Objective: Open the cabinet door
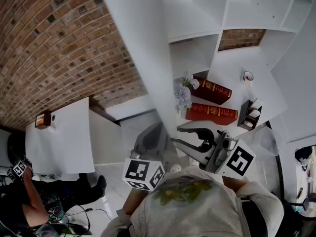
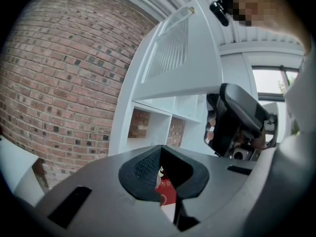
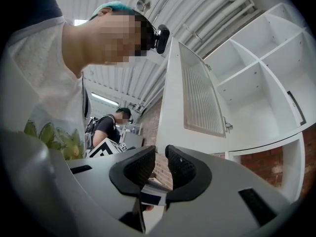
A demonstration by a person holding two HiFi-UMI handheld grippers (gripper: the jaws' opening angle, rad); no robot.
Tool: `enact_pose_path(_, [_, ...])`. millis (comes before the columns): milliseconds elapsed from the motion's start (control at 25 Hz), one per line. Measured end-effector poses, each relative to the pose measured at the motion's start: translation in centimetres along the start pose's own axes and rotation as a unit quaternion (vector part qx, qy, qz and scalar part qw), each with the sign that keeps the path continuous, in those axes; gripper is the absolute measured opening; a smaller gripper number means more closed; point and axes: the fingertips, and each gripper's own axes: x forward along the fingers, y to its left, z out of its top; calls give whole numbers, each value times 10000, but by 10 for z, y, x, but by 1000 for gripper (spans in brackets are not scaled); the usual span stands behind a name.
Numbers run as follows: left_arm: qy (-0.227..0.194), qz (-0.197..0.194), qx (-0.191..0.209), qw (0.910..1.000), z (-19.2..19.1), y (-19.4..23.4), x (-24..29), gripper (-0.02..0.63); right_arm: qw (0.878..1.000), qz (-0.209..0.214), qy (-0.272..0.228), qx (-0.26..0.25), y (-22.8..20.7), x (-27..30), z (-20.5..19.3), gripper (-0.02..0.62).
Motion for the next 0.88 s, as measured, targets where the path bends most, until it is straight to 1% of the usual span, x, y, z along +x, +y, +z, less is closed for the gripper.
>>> enact_pose_path(240, [19, -48, -63, 10000, -3, -3, 3, 9, 10000, -32, -1, -63, 1, 1, 0, 77])
enact_pose_path(480, [3, -56, -79, 10000, -3, -4, 4, 9, 9996, -11, 79, -268, 4, -4, -2, 75])
enact_pose_path(640, [26, -49, -82, 10000, -6, -4, 4, 9, 9990, -41, 305, -324, 4, -7, -11, 75])
enact_pose_path(880, [52, -61, -101, 9999, -8, -4, 1, 10, 9982, -147, 574, -130, 5, -11, -26, 75])
